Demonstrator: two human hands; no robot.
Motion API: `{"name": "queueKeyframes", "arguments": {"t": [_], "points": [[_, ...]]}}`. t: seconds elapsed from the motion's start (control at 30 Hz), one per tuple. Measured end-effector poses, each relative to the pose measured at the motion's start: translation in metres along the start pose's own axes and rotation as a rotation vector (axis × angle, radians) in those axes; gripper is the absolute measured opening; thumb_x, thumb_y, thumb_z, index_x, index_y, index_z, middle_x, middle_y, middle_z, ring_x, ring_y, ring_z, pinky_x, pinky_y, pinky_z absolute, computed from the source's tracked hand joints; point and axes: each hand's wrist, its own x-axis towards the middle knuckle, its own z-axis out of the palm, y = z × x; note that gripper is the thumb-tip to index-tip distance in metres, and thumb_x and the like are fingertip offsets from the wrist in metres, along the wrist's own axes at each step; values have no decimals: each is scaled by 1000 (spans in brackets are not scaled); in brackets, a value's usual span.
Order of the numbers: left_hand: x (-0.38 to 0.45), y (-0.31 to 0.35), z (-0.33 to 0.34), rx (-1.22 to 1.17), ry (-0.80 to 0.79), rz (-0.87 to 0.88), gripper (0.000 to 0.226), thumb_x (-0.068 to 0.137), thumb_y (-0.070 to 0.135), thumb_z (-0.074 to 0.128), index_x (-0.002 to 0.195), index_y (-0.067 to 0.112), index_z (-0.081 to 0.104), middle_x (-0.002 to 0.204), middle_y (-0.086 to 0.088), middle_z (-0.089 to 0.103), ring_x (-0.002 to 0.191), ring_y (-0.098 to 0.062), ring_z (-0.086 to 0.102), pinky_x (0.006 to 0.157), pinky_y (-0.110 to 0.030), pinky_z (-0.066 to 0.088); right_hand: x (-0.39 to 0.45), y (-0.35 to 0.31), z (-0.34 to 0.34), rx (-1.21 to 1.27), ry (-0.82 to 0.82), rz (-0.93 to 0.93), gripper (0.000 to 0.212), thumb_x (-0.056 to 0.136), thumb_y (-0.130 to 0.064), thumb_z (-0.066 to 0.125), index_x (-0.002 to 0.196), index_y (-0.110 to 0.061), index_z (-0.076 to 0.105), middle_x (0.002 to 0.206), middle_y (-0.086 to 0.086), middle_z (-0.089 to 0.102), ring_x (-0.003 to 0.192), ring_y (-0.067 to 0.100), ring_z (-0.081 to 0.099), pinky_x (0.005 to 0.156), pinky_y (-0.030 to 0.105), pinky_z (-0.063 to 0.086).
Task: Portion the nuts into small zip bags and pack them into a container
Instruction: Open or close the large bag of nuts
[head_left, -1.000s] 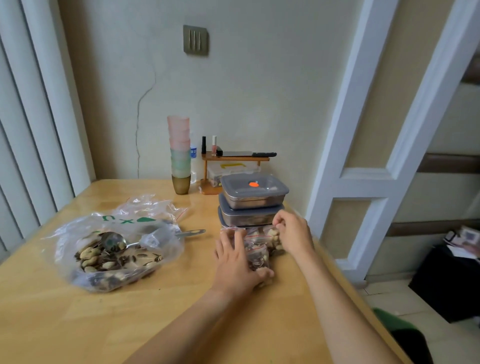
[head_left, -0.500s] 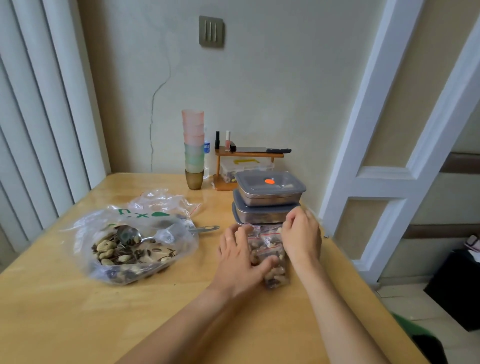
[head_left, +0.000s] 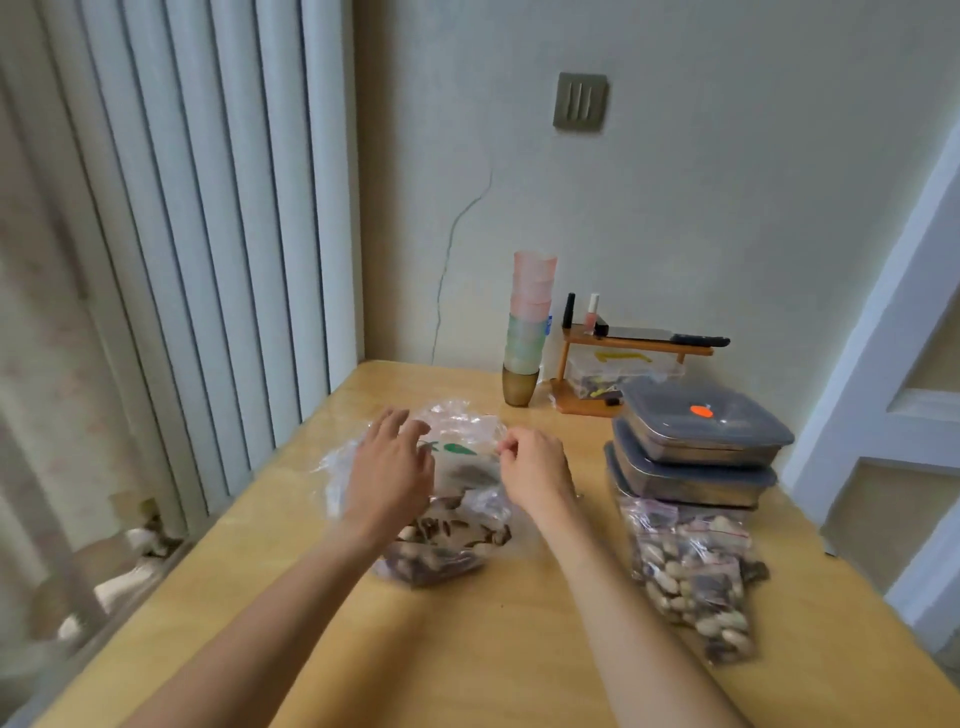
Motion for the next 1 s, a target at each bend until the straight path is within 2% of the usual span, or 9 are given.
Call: {"name": "queueKeyframes", "arguments": {"t": [0.1,0.23,0.4,0.5,0.63,0.77,0.87,0.93,1.0], "points": [[-4,-27,-4,-64,-59,18,35,103,25,51,136,17,58,154,0,44,148,-17,31,119,-33,28,18,7,30,-69,-16,115,22,99,-7,58,113,-21,66,119,0,63,98,20,56,76,29,47],[-16,-41,-4,-91,-17,187,25,103,24,51,126,24,62,147,11,48,146,-8,32,114,-20,28,43,24,58,-115,-53,111,36,100,-12,56,135,-20,60,132,2,62,120,25,56,95,34,49],[-19,-44,3,-156,36,211,21,102,27,47,114,25,64,137,14,54,142,-3,36,112,-20,34,68,21,75,-107,-55,122,12,99,-23,60,104,-16,69,107,2,68,104,27,63,83,34,54],[-18,-47,4,-200,35,186,21,101,25,47,114,25,65,133,17,54,140,-1,36,110,-10,27,76,14,79,-155,-34,138,22,96,-14,57,80,-16,71,98,3,66,97,28,62,80,35,56],[-22,-47,4,-225,29,162,18,100,20,53,113,26,64,130,16,53,134,-2,41,105,-4,25,79,3,81,-132,-18,131,14,99,-20,56,105,-19,69,114,1,60,113,28,53,84,33,46],[-23,-46,9,-238,11,161,18,100,19,54,114,25,64,129,15,53,135,-2,39,106,-10,29,81,7,81,-113,-134,57,27,98,-19,57,125,-24,59,127,-1,60,120,29,51,90,36,45],[-20,-47,12,-236,4,164,20,100,20,53,115,24,64,129,13,55,134,-2,40,107,-17,35,80,8,85,-147,-220,28,20,101,-20,49,105,-23,68,111,-3,69,107,26,60,89,35,45],[-18,-50,17,-232,-14,150,20,99,19,54,116,24,64,130,11,55,132,-4,41,105,-18,36,78,8,88,-154,-219,59,28,99,-18,47,76,-19,64,96,1,73,94,26,64,87,34,48],[-17,-54,22,-218,-32,144,21,98,18,54,116,24,64,129,10,56,131,-8,43,105,-24,41,78,8,90,-138,-173,73,31,95,-13,50,67,-15,61,90,2,73,87,26,65,86,38,54]]}}
